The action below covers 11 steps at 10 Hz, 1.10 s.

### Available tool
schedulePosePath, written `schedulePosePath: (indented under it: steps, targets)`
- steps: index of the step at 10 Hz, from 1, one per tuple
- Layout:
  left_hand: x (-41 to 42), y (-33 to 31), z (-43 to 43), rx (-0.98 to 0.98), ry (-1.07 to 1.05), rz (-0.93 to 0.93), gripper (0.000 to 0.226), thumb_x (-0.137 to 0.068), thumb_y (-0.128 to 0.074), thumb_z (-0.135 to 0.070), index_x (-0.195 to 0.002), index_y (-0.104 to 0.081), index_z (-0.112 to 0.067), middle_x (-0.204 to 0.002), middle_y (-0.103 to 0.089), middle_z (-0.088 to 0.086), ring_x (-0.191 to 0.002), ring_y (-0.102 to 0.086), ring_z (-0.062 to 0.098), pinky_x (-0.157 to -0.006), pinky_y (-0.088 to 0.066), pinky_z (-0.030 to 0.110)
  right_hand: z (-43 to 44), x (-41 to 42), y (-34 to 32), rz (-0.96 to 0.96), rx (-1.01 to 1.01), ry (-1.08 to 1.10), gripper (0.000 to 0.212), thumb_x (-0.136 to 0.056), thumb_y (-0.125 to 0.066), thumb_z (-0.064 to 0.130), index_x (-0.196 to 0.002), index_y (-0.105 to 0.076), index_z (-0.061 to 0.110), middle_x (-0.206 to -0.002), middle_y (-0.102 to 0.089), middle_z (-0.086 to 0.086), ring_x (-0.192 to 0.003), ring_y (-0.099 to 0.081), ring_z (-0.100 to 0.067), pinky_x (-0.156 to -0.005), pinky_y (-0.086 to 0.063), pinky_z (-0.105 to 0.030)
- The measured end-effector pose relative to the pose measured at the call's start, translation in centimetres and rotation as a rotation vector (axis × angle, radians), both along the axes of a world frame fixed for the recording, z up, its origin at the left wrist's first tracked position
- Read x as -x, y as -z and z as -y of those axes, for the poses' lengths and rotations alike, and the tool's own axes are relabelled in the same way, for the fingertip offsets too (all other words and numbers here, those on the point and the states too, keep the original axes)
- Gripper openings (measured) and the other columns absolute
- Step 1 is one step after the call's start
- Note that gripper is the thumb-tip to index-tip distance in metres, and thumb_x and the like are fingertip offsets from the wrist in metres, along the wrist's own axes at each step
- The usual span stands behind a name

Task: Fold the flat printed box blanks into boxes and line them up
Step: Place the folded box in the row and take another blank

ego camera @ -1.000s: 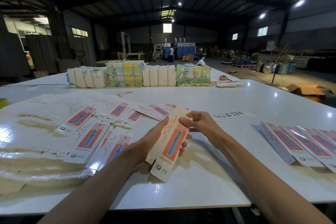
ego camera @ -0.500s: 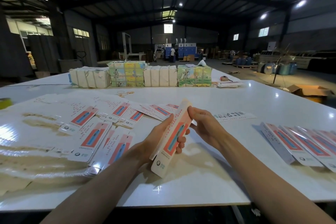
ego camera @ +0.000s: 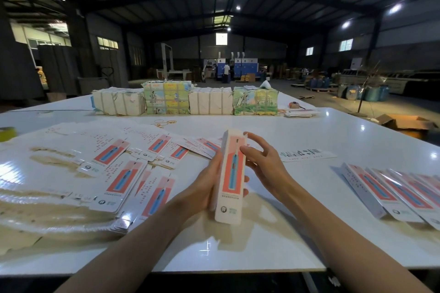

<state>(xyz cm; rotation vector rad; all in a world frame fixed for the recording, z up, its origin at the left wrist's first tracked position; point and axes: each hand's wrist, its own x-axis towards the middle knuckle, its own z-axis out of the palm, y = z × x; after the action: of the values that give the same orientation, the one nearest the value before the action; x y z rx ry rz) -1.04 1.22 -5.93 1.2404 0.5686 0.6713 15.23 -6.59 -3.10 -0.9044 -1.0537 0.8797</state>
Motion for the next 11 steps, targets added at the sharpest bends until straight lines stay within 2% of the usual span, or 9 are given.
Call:
schedulePosePath:
  steps: [1,2,3,4,5,7,8,9,11]
  targets:
    - [0.2,-0.7,1.1,-0.308,-0.177,-0.082,0.047,-0.090,-0.039,-0.080,-0.136,-0.033,-0.069,-0.133,-0.066,-0.004,-0.098,-0.077,0.017,-0.079,-0.064,0.041,-0.2,-0.4,0.1,0.090,0.047,0.033,0.036,-0.101,-0.070,0.020,-0.135,-0.058,0.021,-0.105,-0.080,-0.014,-0.098,-0.078,-0.029,-0.080,-0.063,-0.032]
    - [-0.1,-1.3,1.1,-0.476,-0.200,-0.170,0.081,-0.087,-0.053,-0.072,-0.157,-0.016,-0.057,-0.143,-0.057,-0.004,-0.100,-0.072,0.013,-0.064,-0.061,0.023,-0.4,-0.3,0.4,0.206,0.078,0.010,0.040,-0.098,-0.075,0.024,-0.135,-0.060,0.025,-0.106,-0.081,-0.012,-0.099,-0.079,-0.029,-0.082,-0.063,-0.031]
    - [0.0,-0.7,0.9,-0.578,-0.107,-0.239,0.112,-0.079,-0.083,-0.061,-0.159,-0.004,-0.056,-0.146,-0.052,-0.007,-0.110,-0.070,0.016,-0.063,-0.059,0.015,-0.4,-0.2,0.7,0.242,0.098,-0.017,0.037,-0.094,-0.080,0.030,-0.126,-0.065,0.039,-0.106,-0.081,-0.012,-0.099,-0.079,-0.031,-0.081,-0.065,-0.034]
    - [0.4,-0.5,0.8,-0.534,-0.088,-0.236,0.105,-0.078,-0.091,-0.040,-0.147,-0.017,-0.067,-0.135,-0.056,-0.013,-0.100,-0.075,0.012,-0.064,-0.059,0.018,-0.4,-0.1,0.8,0.263,0.083,-0.001,0.035,-0.092,-0.082,0.035,-0.122,-0.066,0.043,-0.104,-0.081,-0.011,-0.098,-0.079,-0.029,-0.082,-0.065,-0.034]
    - [0.2,-0.6,0.6,-0.412,-0.101,-0.158,0.090,-0.077,-0.091,-0.018,-0.121,-0.035,-0.073,-0.122,-0.064,-0.003,-0.092,-0.078,0.012,-0.066,-0.063,0.027,-0.4,0.4,0.6,0.320,0.047,0.072,0.038,-0.091,-0.083,0.037,-0.126,-0.068,0.041,-0.097,-0.081,-0.008,-0.093,-0.079,-0.025,-0.085,-0.064,-0.030]
    - [0.1,-0.8,0.8,-0.356,-0.093,-0.148,0.100,-0.068,-0.092,-0.025,-0.142,-0.033,-0.056,-0.126,-0.068,0.002,-0.102,-0.078,0.024,-0.085,-0.066,0.043,-0.1,1.0,-0.1,0.451,0.047,0.140,0.010,-0.098,-0.075,0.027,-0.108,-0.076,0.027,-0.093,-0.074,-0.001,-0.082,-0.078,-0.019,-0.068,-0.062,-0.025]
    - [0.3,-0.8,0.5,-0.393,-0.079,-0.190,0.095,-0.075,-0.091,-0.020,-0.141,-0.033,-0.053,-0.115,-0.070,-0.002,-0.091,-0.078,0.012,-0.066,-0.062,0.025,0.1,0.9,0.1,0.497,0.082,0.118,0.008,-0.100,-0.073,0.028,-0.104,-0.072,0.021,-0.098,-0.072,-0.008,-0.074,-0.072,-0.014,-0.064,-0.059,-0.025]
    - [0.6,-0.8,0.4,-0.368,-0.052,-0.194,0.092,-0.074,-0.086,-0.015,-0.140,-0.036,-0.052,-0.109,-0.074,0.002,-0.091,-0.079,0.020,-0.070,-0.063,0.030,0.2,1.0,0.4,0.524,0.091,0.102,0.013,-0.103,-0.068,0.036,-0.106,-0.070,0.023,-0.099,-0.071,-0.009,-0.074,-0.067,-0.014,-0.063,-0.056,-0.024]
    - [0.8,-0.9,0.8,-0.370,-0.029,-0.112,0.097,-0.068,-0.095,-0.013,-0.133,-0.041,-0.061,-0.110,-0.075,-0.009,-0.100,-0.078,0.023,-0.077,-0.065,0.036,-0.1,0.3,0.2,0.279,0.019,0.225,0.024,-0.111,-0.051,0.037,-0.122,-0.061,0.018,-0.091,-0.072,-0.012,-0.067,-0.065,-0.020,-0.066,-0.057,-0.031]
